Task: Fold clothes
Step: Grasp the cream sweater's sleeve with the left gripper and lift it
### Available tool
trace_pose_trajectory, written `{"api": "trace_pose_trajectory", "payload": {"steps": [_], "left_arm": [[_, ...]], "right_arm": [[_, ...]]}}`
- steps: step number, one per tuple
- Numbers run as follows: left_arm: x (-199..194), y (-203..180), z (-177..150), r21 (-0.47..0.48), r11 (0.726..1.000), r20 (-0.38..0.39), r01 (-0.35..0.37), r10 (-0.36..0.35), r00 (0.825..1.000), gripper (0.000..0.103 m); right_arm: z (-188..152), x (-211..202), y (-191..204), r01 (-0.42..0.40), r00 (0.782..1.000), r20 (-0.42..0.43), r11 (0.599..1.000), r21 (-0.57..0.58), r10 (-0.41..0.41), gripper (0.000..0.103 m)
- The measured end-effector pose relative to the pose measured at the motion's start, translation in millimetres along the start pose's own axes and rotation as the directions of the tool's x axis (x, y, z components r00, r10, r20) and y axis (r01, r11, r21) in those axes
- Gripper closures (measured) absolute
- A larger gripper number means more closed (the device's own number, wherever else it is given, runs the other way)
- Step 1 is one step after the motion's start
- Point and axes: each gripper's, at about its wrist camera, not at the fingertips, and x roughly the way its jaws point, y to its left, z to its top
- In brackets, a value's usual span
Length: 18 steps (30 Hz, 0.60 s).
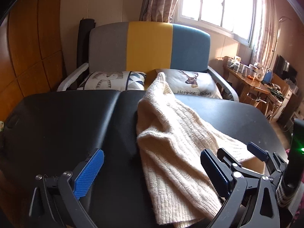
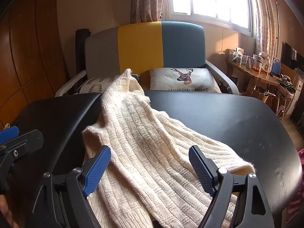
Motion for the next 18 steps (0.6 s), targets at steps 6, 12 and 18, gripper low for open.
{"api": "trace_pose_trajectory", "payload": {"steps": [6, 12, 18], "left_arm": [[-7, -8, -4, 0.064, 0.996, -0.003, -0.061, 0.062, 0.998, 0.000], [8, 1, -5, 0.033, 0.999, -0.056, -0.014, 0.016, 0.998, 0.000], [38, 18, -28, -0.035, 0.992, -0.222, 0.123, -0.127, 0.967, 0.000]], "right_arm": [[-1, 3, 1, 0.000, 1.000, -0.021, 1.000, -0.004, 0.000, 0.017], [-7, 5, -1, -0.011, 1.000, -0.028, 1.000, 0.002, 0.011, 0.017], [-12, 10, -13, -0.050, 0.996, -0.074, 0.999, 0.002, 0.050, 0.017]]}}
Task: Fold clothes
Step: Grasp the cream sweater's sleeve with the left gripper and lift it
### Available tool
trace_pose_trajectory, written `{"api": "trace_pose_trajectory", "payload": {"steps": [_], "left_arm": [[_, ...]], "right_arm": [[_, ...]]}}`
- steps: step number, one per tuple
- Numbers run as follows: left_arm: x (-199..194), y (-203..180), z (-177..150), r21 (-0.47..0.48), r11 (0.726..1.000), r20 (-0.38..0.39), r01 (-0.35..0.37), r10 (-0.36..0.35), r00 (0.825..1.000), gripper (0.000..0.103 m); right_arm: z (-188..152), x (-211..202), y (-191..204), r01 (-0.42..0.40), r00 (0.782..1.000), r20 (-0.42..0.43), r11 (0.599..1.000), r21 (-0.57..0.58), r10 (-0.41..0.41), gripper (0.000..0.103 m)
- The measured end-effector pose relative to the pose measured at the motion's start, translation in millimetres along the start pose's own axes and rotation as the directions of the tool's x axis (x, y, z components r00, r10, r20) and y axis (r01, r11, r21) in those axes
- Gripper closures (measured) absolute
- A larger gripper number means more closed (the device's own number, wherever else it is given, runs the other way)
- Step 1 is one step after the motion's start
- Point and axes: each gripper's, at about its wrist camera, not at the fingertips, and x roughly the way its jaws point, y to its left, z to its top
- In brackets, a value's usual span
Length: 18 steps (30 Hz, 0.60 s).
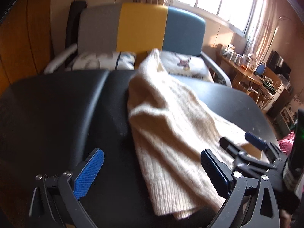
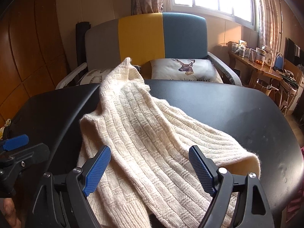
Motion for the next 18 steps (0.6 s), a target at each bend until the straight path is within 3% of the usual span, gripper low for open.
{"api": "trace_pose_trajectory", "payload": {"steps": [3, 6, 9, 13, 18], "left_arm": [[11, 14, -15, -0.021, 0.999, -0.063, 0.049, -0.050, 0.997, 0.000], [18, 30, -30, -0.056, 0.992, -0.091, 0.111, -0.116, 0.989, 0.000], [22, 48, -40, -0.121, 0.966, -0.121, 0.229, -0.243, 0.962, 0.000], [30, 53, -42, -0.203, 0.931, -0.171, 0.302, -0.338, 0.926, 0.000], [33, 10, -27, -0.205, 0.889, -0.188, 0.410, -0.447, 0.875, 0.001]], "right_arm": [[-5, -5, -15, -0.090, 0.996, -0.012, 0.996, -0.004, 0.090, 0.017], [-18, -4, -43, -0.128, 0.989, -0.065, 0.991, 0.038, 0.130, 0.017], [-32, -4, -71, -0.163, 0.978, -0.117, 0.983, 0.082, 0.172, 0.017], [-49, -4, -107, -0.206, 0.956, -0.181, 0.968, 0.143, 0.230, 0.018], [-71, -3, -151, -0.265, 0.913, -0.253, 0.938, 0.225, 0.319, 0.025]]}}
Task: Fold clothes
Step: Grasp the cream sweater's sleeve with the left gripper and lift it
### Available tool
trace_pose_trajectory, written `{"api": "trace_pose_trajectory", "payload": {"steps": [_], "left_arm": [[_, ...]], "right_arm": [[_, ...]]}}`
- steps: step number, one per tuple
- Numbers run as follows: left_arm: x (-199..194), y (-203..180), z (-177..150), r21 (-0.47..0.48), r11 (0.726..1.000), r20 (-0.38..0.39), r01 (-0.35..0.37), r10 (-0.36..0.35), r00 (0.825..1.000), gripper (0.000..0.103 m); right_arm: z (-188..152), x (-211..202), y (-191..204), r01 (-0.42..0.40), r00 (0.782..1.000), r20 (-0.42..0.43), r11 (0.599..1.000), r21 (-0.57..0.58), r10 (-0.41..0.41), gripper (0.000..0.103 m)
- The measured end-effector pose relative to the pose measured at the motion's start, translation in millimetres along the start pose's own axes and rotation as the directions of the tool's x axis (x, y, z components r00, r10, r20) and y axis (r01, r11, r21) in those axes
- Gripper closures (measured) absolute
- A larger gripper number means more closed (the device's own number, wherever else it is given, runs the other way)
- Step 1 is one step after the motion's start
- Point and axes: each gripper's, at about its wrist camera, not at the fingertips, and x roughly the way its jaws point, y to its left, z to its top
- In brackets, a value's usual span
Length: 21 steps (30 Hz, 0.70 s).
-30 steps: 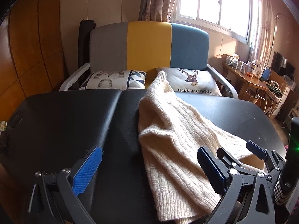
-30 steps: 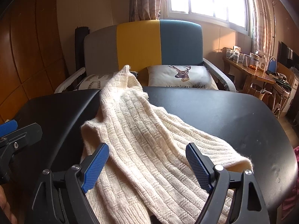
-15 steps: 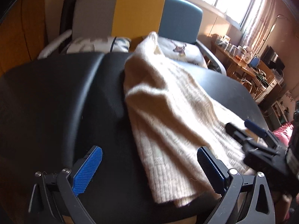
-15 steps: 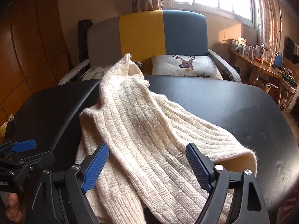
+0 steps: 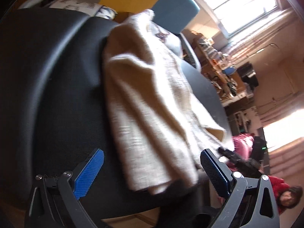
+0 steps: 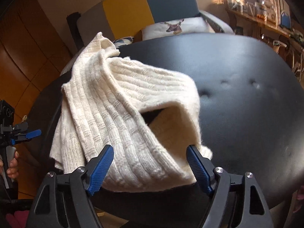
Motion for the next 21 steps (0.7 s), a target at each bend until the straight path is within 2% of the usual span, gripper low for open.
{"api": "trace_pose_trajectory", "payload": {"steps": [3, 7, 9, 11, 13, 18, 20, 21], "left_arm": [[24, -40, 6, 0.062, 0.997, -0.060, 0.043, -0.039, 0.997, 0.001], [57, -94, 14, 0.139, 0.985, -0.143, 0.106, -0.086, 0.986, 0.001], [72, -115, 17, 0.172, 0.977, -0.187, 0.126, -0.094, 0.978, 0.001], [86, -120, 15, 0.194, 0.974, -0.233, 0.116, -0.069, 0.970, 0.008], [100, -126, 14, 0.217, 0.970, -0.277, 0.106, -0.043, 0.960, 0.021], [130, -135, 8, 0.275, 0.958, -0.375, 0.087, 0.023, 0.927, 0.033], [129, -136, 1, 0.310, 0.948, -0.377, 0.073, 0.052, 0.925, 0.047], [130, -136, 0, 0.332, 0.941, -0.376, 0.060, 0.073, 0.924, 0.065]], "right_arm": [[-11, 0, 16, -0.177, 0.984, -0.028, 0.984, -0.008, 0.176, 0.026], [-23, -4, 42, -0.250, 0.968, -0.014, 0.967, -0.047, 0.249, 0.025], [-30, -6, 58, -0.253, 0.967, -0.016, 0.962, -0.101, 0.253, 0.025], [-38, -8, 74, -0.242, 0.970, -0.021, 0.955, -0.170, 0.242, 0.025], [-44, -9, 87, -0.249, 0.968, -0.030, 0.943, -0.221, 0.248, 0.025], [-52, -11, 110, -0.285, 0.958, -0.053, 0.911, -0.298, 0.283, 0.025], [-52, -7, 114, -0.296, 0.955, -0.065, 0.907, -0.300, 0.290, 0.025], [-52, -5, 115, -0.300, 0.954, -0.071, 0.906, -0.298, 0.292, 0.025]]}}
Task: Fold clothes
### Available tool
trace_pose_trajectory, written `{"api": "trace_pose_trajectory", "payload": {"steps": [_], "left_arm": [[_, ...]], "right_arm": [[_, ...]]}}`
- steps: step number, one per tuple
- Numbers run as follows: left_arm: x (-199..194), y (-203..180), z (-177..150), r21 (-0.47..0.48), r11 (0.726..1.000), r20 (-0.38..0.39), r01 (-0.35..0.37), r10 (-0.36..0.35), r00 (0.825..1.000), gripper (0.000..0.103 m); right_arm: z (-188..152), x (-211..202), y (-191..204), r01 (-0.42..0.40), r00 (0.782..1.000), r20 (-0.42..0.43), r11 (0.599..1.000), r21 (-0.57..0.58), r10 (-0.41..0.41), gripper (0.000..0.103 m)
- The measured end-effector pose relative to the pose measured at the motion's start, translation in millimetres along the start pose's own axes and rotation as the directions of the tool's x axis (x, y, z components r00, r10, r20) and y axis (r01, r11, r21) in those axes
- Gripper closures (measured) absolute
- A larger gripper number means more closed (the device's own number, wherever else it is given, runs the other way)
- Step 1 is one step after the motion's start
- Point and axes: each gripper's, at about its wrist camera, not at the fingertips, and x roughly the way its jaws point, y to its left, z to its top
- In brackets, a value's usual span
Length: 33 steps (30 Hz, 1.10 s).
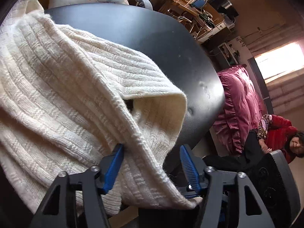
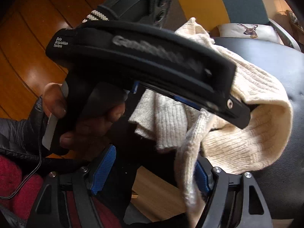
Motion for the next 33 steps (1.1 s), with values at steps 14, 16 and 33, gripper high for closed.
{"api": "trace_pose_trajectory", "payload": {"steps": [14, 16, 33], "left_arm": [[-76, 85, -44, -0.120, 0.985, 0.221, 0.126, -0.097, 0.970, 0.096], [-94, 110, -55, -0.168, 0.977, 0.272, 0.129, -0.080, 0.959, 0.096], [-120, 219, -146, -0.425, 0.905, 0.327, -0.001, 0.155, 0.932, 0.059]], "right_arm": [[-4, -19, -59, -0.005, 0.998, 0.065, 0.975, 0.223, -0.009, 0.025], [3, -22, -74, 0.026, 0.994, 0.093, 0.960, 0.278, -0.054, 0.025], [86, 43, -91, 0.473, 0.870, 0.008, 0.837, 0.275, -0.494, 0.025]]}}
